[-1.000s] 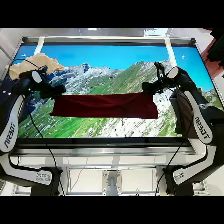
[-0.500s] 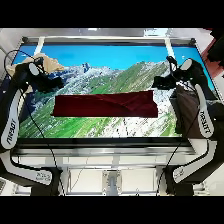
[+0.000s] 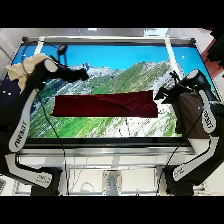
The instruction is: Fold the shirts.
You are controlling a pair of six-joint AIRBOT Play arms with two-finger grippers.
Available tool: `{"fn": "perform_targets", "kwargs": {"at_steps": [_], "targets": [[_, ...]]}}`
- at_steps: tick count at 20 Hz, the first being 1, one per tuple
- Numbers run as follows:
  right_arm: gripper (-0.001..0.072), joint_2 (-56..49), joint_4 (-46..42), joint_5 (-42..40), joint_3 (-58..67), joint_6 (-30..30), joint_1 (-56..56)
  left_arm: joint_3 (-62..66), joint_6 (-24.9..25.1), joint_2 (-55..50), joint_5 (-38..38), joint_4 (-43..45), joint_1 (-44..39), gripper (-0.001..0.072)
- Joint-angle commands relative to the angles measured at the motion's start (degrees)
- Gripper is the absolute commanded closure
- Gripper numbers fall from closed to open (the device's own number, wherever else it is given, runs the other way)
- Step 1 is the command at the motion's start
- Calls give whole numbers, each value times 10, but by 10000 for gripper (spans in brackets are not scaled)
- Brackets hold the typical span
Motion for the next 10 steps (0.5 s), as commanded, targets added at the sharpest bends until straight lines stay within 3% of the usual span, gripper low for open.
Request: {"fn": "perform_targets", "kwargs": {"at_steps": [1,9,10], "targets": [[93,-31,72,3,-9,-38,-19,1,23,-21,4,29,-61,99],[95,-69,157,-13,-9,-71,-3,1,23,-100,-56,31,-110,103],[95,-69,161,-14,-9,-71,3,1,23,-107,-56,31,-114,143]]}}
